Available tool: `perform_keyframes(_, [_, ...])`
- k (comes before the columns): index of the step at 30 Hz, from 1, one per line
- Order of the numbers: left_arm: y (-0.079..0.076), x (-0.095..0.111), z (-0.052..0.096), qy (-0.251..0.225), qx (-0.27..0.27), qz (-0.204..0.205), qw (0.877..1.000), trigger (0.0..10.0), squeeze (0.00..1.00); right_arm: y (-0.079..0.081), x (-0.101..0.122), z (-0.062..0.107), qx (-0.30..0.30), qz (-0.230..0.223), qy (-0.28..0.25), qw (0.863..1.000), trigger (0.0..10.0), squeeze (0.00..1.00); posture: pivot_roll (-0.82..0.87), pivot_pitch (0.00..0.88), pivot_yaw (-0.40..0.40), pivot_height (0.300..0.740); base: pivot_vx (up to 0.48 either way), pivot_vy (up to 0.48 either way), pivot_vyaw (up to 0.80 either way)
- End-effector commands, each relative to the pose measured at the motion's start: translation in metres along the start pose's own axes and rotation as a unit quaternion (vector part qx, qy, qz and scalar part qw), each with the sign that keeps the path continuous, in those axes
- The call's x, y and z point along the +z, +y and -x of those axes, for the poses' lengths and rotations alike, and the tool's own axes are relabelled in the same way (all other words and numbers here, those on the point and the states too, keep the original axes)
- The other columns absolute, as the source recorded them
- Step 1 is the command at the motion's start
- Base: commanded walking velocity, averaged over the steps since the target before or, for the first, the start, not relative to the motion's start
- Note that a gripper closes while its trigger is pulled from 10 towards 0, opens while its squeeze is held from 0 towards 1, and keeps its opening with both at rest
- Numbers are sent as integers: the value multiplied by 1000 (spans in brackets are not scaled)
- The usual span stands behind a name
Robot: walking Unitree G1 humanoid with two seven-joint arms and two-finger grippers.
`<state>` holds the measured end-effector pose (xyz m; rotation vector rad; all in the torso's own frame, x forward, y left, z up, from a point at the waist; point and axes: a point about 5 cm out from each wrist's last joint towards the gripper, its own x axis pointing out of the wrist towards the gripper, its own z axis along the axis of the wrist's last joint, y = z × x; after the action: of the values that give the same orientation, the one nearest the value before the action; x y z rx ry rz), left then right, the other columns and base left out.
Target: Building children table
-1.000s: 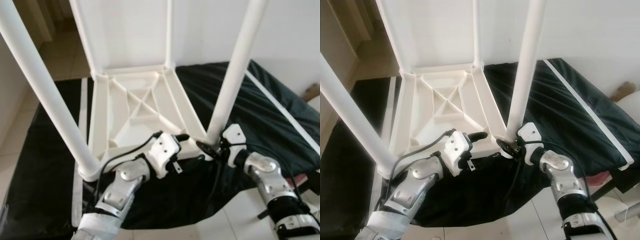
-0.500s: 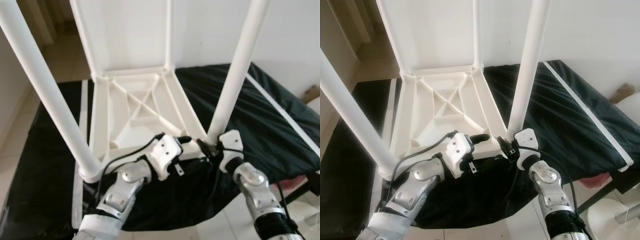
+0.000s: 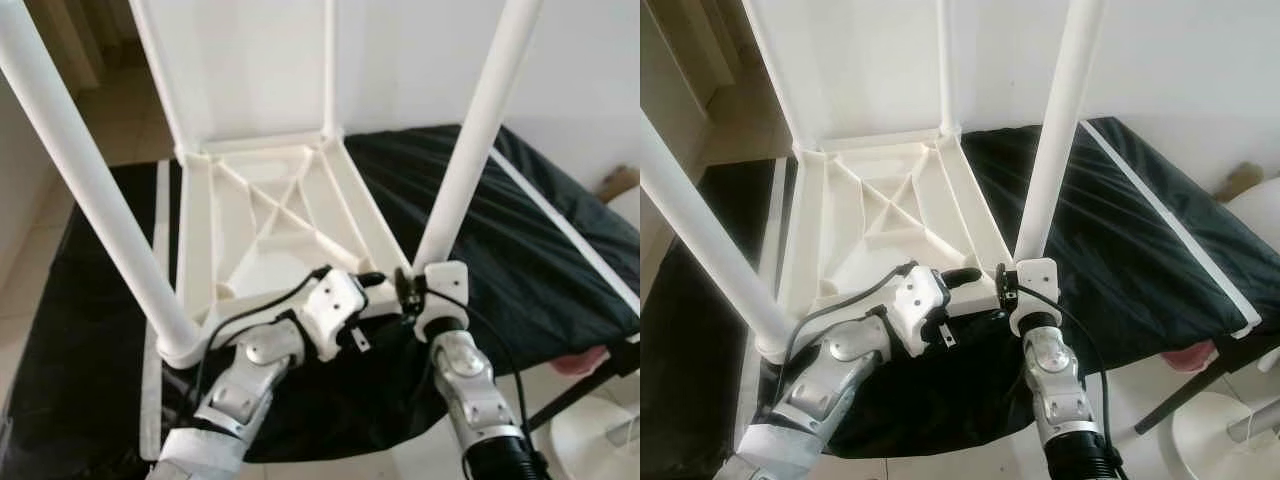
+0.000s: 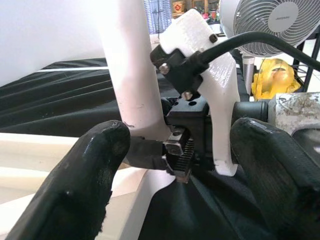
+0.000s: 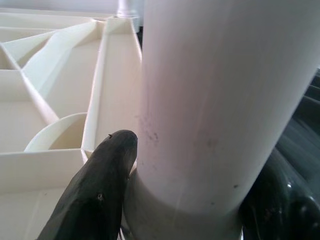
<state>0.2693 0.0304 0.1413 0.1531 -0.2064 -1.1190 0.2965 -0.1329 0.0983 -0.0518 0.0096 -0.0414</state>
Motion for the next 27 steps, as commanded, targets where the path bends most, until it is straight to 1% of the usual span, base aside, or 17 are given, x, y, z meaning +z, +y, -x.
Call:
perform_keyframes(1, [-5, -2, 0, 2, -26, 5, 1000, 10000, 0, -1, -25, 7, -31, -14, 71, 997, 10000, 0, -7, 0, 12, 740, 0, 0, 0])
perform_keyframes(3, [-5, -1, -1, 1, -27, 5, 1000, 10000, 0, 6, -23, 8, -27, -16, 69, 997, 10000, 0, -8, 0, 12, 740, 0, 0, 0])
perform_keyframes(8, [-4, -2, -1, 1, -25, 5, 1000, 10000, 0, 6, -22, 10, -18, -11, 64, 998, 10000, 0, -11, 0, 11, 740, 0, 0, 0])
perform_keyframes(9, [-4, -2, -1, 1, -25, 5, 1000, 10000, 0, 3, -18, 10, -13, -20, 49, 999, 10000, 1000, -12, 0, 11, 740, 0, 0, 0])
perform_keyframes(10, [-4, -2, -1, 1, -25, 5, 1000, 10000, 0, 3, -18, 10, -13, -20, 49, 999, 10000, 1000, -12, 0, 11, 740, 0, 0, 0])
perform_keyframes(12, [-4, -1, -2, 1, -25, 6, 1000, 10000, 0, -4, -9, 10, -6, -26, 18, 999, 10000, 1000, -12, 0, 9, 740, 0, 0, 0])
perform_keyframes(13, [-4, -1, -2, 0, -24, 6, 1000, 10000, 0, -9, -7, 10, -1, -26, 8, 1000, 10000, 1000, -12, 0, 8, 740, 0, 0, 0])
perform_keyframes(14, [-4, -1, -2, 0, -24, 6, 1000, 10000, 0, -9, -7, 10, -1, -26, 8, 1000, 10000, 1000, -12, 0, 8, 740, 0, 0, 0])
perform_keyframes(15, [-5, -1, -2, 0, -24, 6, 1000, 10000, 0, -12, -6, 11, 8, -24, 3, 1000, 10000, 173, -13, 0, 6, 740, 0, 0, 0])
perform_keyframes(16, [-5, -1, -2, 0, -24, 6, 1000, 10000, 0, -12, -6, 11, 8, -24, 3, 1000, 10000, 173, -13, 0, 6, 740, 0, 0, 0])
perform_keyframes(17, [-4, -1, -2, 0, -23, 5, 1000, 10000, 0, -21, -4, 12, 27, -16, -11, 999, 10000, 0, -13, 0, 4, 740, 0, 0, 0])
perform_keyframes(18, [-3, -1, -2, 0, -21, 6, 1000, 10000, 0, -31, -3, 12, 56, -11, -21, 998, 10000, 0, -14, 0, 4, 740, 0, 0, 0])
perform_keyframes(20, [-2, -2, -1, 0, -19, 6, 1000, 10000, 0, -43, -1, 14, 104, -2, -31, 994, 10000, 0, -15, 0, 3, 740, 0, 0, 0])
perform_keyframes(22, [-2, -2, -1, 0, -18, 6, 1000, 10000, 0, -52, 1, 14, 158, 15, -33, 987, 10000, 0, -17, 0, 5, 740, 0, 0, 0])
perform_keyframes(24, [-2, -2, -1, 0, -18, 5, 1000, 10000, 0, -56, 4, 13, 184, 28, -38, 982, 10000, 0, -17, 0, 5, 740, 0, 0, 0])
perform_keyframes(26, [-2, -2, -1, 0, -18, 5, 1000, 10000, 0, -56, 4, 13, 184, 28, -38, 982, 10000, 0, -17, 0, 5, 740, 0, 0, 0])
perform_keyframes(27, [-1, -2, 0, 1, -18, 4, 1000, 10000, 0, -58, 7, 10, 214, 37, -37, 975, 10000, 0, -15, 0, 11, 740, 0, 0, 0])
